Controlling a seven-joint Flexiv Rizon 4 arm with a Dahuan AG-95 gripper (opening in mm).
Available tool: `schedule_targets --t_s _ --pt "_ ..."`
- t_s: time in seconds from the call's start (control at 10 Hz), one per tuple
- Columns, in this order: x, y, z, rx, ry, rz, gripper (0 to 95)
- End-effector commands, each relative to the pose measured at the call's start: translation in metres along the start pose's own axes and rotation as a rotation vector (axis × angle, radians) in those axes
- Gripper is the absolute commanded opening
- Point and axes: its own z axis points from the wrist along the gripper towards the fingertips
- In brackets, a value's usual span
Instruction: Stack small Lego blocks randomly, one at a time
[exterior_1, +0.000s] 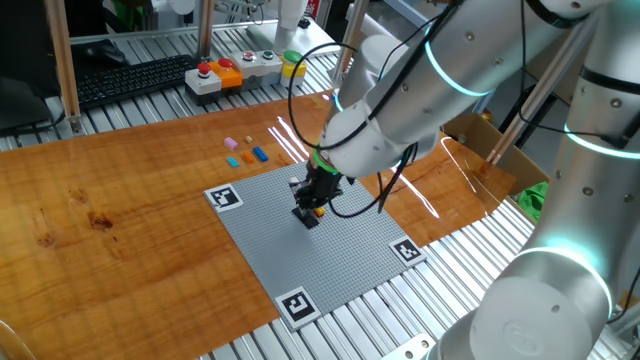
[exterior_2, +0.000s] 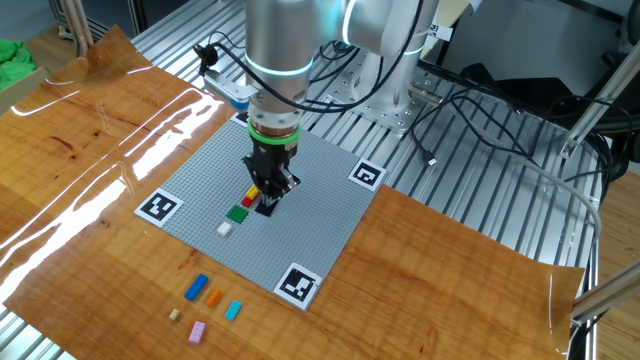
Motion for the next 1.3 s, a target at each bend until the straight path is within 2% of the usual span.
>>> schedule_targets --t_s 0.1,0.4,0.6,0.7,1.0,1.3 --pt "0.0039 -0.0063 0.0048 0.024 -0.011 0.074 0.0" --pt "0.0039 -0.0057 0.0026 0.023 -0.005 0.106 0.0" --pt "0.0043 -0.0069 0.0053 0.003 0.003 0.087 0.0" --pt "0.0045 -0.0074 0.0064 0.003 0.003 0.068 0.0" --pt "0.004 -0.0032 -0.0017 -0.021 0.03 0.017 0.0" --pt "0.005 -0.006 0.0054 -0.049 0.034 -0.006 0.0"
